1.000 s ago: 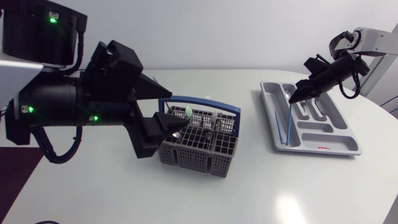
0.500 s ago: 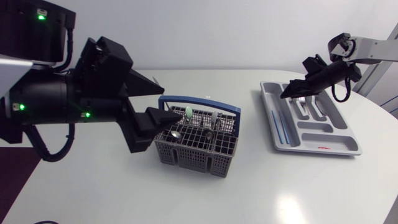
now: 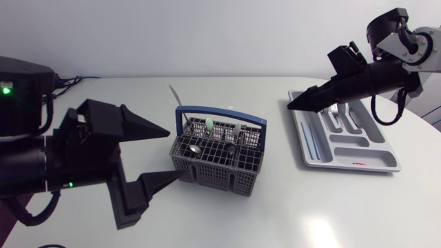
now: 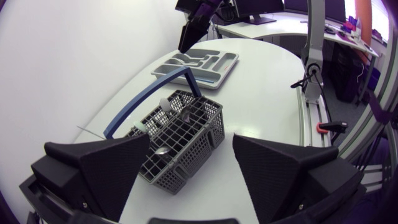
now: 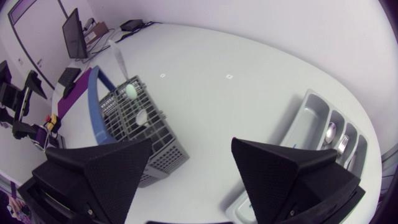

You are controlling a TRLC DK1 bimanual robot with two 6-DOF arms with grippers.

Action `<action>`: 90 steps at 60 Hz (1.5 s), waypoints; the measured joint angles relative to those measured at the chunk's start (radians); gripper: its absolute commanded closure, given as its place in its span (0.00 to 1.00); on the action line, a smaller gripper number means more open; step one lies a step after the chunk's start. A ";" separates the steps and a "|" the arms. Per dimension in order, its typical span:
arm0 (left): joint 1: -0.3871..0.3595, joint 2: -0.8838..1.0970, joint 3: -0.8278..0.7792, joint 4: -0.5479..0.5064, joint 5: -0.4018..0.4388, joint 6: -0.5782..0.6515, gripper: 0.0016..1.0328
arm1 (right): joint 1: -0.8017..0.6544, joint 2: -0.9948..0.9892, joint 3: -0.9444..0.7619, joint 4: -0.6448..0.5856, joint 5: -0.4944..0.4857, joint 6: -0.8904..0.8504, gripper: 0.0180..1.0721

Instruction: Unload the cutlery basket into the drawer organizer.

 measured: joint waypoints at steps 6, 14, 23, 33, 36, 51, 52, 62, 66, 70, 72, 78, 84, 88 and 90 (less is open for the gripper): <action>-0.088 0.038 -0.013 0.057 -0.100 0.065 0.06 | 0.023 -0.076 -0.083 0.005 0.000 -0.008 0.12; -0.125 0.161 -0.010 0.107 -0.134 0.164 0.06 | 0.025 -0.169 -0.177 0.009 0.000 -0.038 0.12; -0.127 0.306 0.033 0.111 -0.148 0.260 0.07 | 0.037 -0.280 -0.268 0.009 0.001 -0.076 0.12; -0.127 0.423 0.132 0.111 -0.148 0.332 0.07 | 0.071 -0.391 -0.365 0.009 0.011 -0.114 0.12; -0.127 0.454 0.165 0.109 -0.148 0.350 0.07 | 0.079 -0.414 -0.389 0.009 0.012 -0.117 0.12; -0.124 0.597 0.344 0.025 -0.148 0.435 0.12 | 0.090 -0.476 -0.472 0.014 0.013 -0.136 0.12; -0.123 0.605 0.353 0.018 -0.148 0.439 0.14 | 0.090 -0.478 -0.475 0.016 0.013 -0.137 0.12; -0.116 0.683 0.424 -0.036 -0.148 0.490 0.25 | 0.090 -0.505 -0.507 0.017 0.019 -0.143 0.12; -0.113 0.711 0.444 -0.048 -0.148 0.506 0.30 | 0.090 -0.513 -0.513 0.018 0.019 -0.143 0.12; -0.108 0.734 0.458 -0.052 -0.148 0.517 0.38 | 0.090 -0.523 -0.520 0.018 0.019 -0.143 0.12; -0.107 0.744 0.465 -0.055 -0.148 0.522 0.42 | 0.090 -0.528 -0.523 0.017 0.019 -0.143 0.12; -0.103 0.771 0.478 -0.055 -0.148 0.535 0.52 | 0.090 -0.544 -0.527 0.017 0.019 -0.148 0.12; -0.103 0.784 0.482 -0.056 -0.148 0.540 0.62 | 0.090 -0.557 -0.536 0.018 0.019 -0.151 0.12; -0.103 0.789 0.482 -0.056 -0.148 0.546 0.69 | 0.090 -0.560 -0.544 0.018 0.019 -0.151 0.12; -0.103 0.790 0.482 -0.056 -0.148 0.547 0.74 | 0.090 -0.562 -0.546 0.018 0.019 -0.154 0.12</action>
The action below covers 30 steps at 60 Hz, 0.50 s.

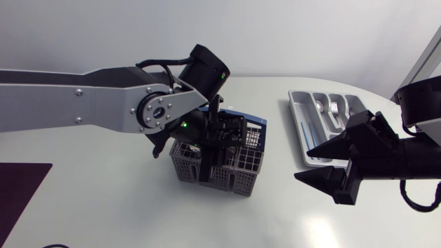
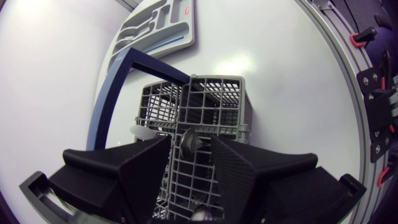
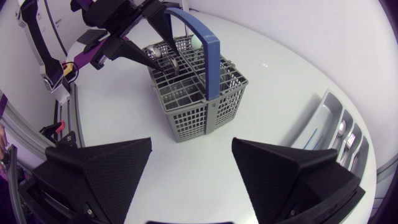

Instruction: Unload the cutlery basket into the drawer organizer.

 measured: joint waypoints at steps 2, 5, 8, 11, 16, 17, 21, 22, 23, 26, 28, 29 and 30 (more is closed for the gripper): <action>0.000 0.003 0.000 -0.001 0.000 0.003 0.77 | 0.000 -0.002 -0.002 0.000 0.000 -0.005 0.12; 0.000 0.005 0.000 -0.002 0.000 0.007 0.83 | 0.000 -0.007 -0.006 0.000 0.000 -0.006 0.12; 0.001 0.007 0.001 -0.002 0.000 0.010 0.89 | 0.000 -0.013 -0.010 0.000 0.000 -0.008 0.12; 0.001 0.010 0.004 -0.002 0.000 0.010 0.92 | 0.000 -0.018 -0.012 -0.001 0.000 -0.008 0.12; 0.002 0.014 0.006 -0.003 0.000 0.010 0.93 | 0.000 -0.023 -0.013 -0.001 0.000 -0.008 0.12; 0.002 0.014 0.006 -0.003 -0.001 0.010 0.94 | 0.000 -0.023 -0.013 -0.001 0.000 -0.008 0.12; 0.002 0.016 0.007 -0.003 -0.004 0.010 0.94 | 0.000 -0.030 -0.013 -0.001 0.000 -0.008 0.12; 0.002 0.016 0.007 -0.002 -0.004 0.010 0.94 | 0.000 -0.031 -0.013 -0.001 0.000 -0.008 0.12; 0.002 0.016 0.007 -0.003 -0.005 0.011 0.94 | 0.000 -0.033 -0.013 -0.002 0.000 -0.008 0.12; 0.002 0.016 0.011 -0.003 -0.008 0.011 0.94 | 0.000 -0.039 -0.013 -0.002 0.000 -0.008 0.12; 0.003 0.016 0.014 -0.004 -0.008 0.010 0.94 | 0.000 -0.043 -0.013 -0.002 0.000 -0.008 0.12; 0.003 0.016 0.017 -0.007 -0.008 0.010 0.94 | 0.000 -0.044 -0.013 -0.002 0.000 -0.008 0.12; 0.003 0.016 0.018 -0.010 -0.009 0.010 0.94 | 0.000 -0.046 -0.013 -0.002 0.000 -0.008 0.12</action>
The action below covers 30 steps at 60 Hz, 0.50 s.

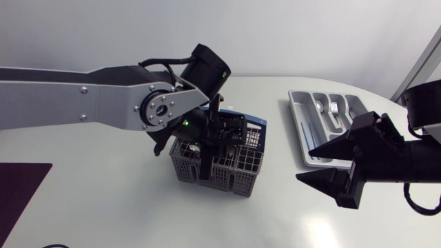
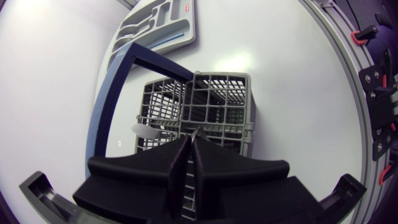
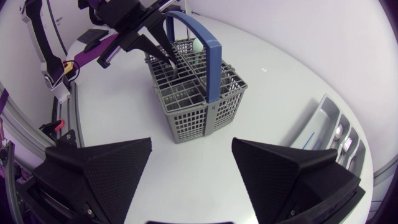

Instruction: Unload the cutlery basket into the drawer organizer.

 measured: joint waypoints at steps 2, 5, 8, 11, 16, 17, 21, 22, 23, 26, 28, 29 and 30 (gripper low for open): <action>0.000 0.000 0.002 -0.003 0.000 0.000 0.94 | 0.000 -0.003 0.000 0.000 0.000 0.000 0.12; 0.000 0.000 0.003 -0.006 0.000 -0.001 0.94 | 0.000 -0.010 -0.002 0.000 0.000 0.000 0.12; 0.000 0.000 0.003 -0.009 0.000 -0.005 0.94 | 0.000 -0.017 -0.006 -0.001 0.000 0.000 0.12; 0.000 -0.003 0.003 -0.010 0.000 -0.016 0.94 | 0.000 -0.023 -0.010 -0.003 0.000 0.000 0.12; 0.000 -0.012 0.003 -0.011 -0.003 -0.033 0.94 | 0.001 -0.033 -0.013 -0.008 0.000 0.000 0.12; 0.000 -0.014 0.003 -0.011 -0.003 -0.040 0.94 | 0.002 -0.035 -0.013 -0.008 0.000 0.000 0.12; 0.000 -0.028 0.003 -0.011 -0.009 -0.073 0.94 | 0.010 -0.045 -0.013 -0.009 0.000 0.000 0.12; 0.000 -0.031 0.003 -0.012 -0.011 -0.079 0.94 | 0.013 -0.047 -0.013 -0.009 0.001 0.000 0.12; 0.000 -0.037 0.003 -0.013 -0.014 -0.087 0.94 | 0.013 -0.050 -0.013 -0.011 0.001 0.000 0.12; -0.002 -0.050 0.002 -0.015 -0.019 -0.110 0.94 | 0.018 -0.055 -0.013 -0.015 0.001 0.001 0.12; -0.004 -0.060 0.000 -0.014 -0.023 -0.124 0.94 | 0.019 -0.059 -0.013 -0.019 0.002 0.000 0.12; -0.004 -0.066 -0.002 -0.010 -0.027 -0.132 0.94 | 0.019 -0.060 -0.013 -0.023 0.003 0.000 0.12; -0.005 -0.072 -0.005 -0.007 -0.030 -0.138 0.94 | 0.019 -0.062 -0.013 -0.024 0.003 0.000 0.12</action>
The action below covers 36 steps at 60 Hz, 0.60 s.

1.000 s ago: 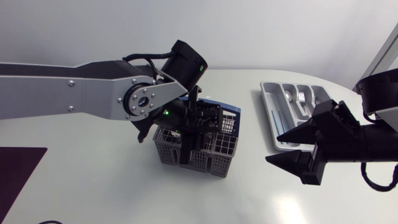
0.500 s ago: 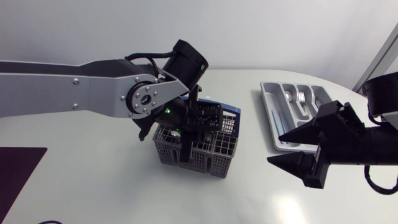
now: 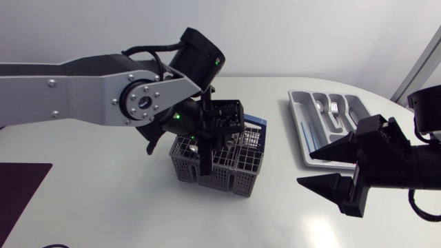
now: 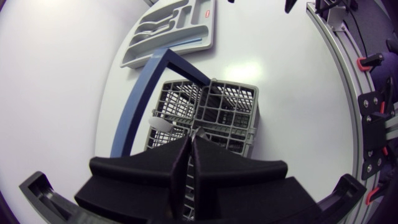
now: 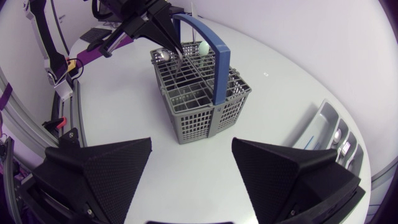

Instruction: Unload the cutlery basket into the drawer organizer.

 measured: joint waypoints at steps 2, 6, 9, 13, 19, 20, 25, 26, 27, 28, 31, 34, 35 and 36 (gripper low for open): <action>-0.003 -0.011 -0.009 0.009 -0.010 -0.015 0.94 | 0.000 -0.002 0.000 -0.002 0.000 0.000 0.12; -0.012 -0.038 -0.031 0.032 -0.027 -0.041 0.94 | 0.000 -0.006 -0.002 -0.004 0.001 0.000 0.12; -0.019 -0.055 -0.047 0.047 -0.043 -0.057 0.94 | 0.003 -0.010 -0.002 -0.006 0.001 0.000 0.12; -0.035 -0.078 -0.076 0.072 -0.073 -0.095 0.94 | 0.012 -0.018 -0.003 -0.006 0.001 0.001 0.12; -0.055 -0.099 -0.118 0.128 -0.108 -0.127 0.94 | 0.026 -0.023 -0.011 -0.006 0.005 0.004 0.12; -0.059 -0.104 -0.127 0.139 -0.120 -0.135 0.94 | 0.031 -0.024 -0.015 -0.006 0.007 0.005 0.12; -0.073 -0.119 -0.159 0.187 -0.158 -0.157 0.94 | 0.053 -0.027 -0.025 -0.006 0.024 0.016 0.12; -0.075 -0.122 -0.167 0.197 -0.166 -0.163 0.94 | 0.055 -0.027 -0.026 -0.006 0.024 0.018 0.12; -0.078 -0.126 -0.175 0.207 -0.172 -0.168 0.94 | 0.057 -0.028 -0.026 -0.007 0.026 0.019 0.12; -0.080 -0.130 -0.186 0.222 -0.178 -0.174 0.94 | 0.059 -0.029 -0.026 -0.006 0.028 0.020 0.12; -0.091 -0.141 -0.214 0.254 -0.198 -0.181 0.94 | 0.060 -0.031 -0.026 -0.006 0.031 0.023 0.12; -0.100 -0.150 -0.237 0.281 -0.217 -0.190 0.94 | 0.060 -0.031 -0.026 -0.006 0.032 0.023 0.12; -0.104 -0.154 -0.245 0.292 -0.222 -0.193 0.94 | 0.060 -0.031 -0.026 -0.006 0.035 0.023 0.12; -0.106 -0.157 -0.253 0.301 -0.227 -0.196 0.94 | 0.060 -0.031 -0.026 -0.006 0.035 0.023 0.12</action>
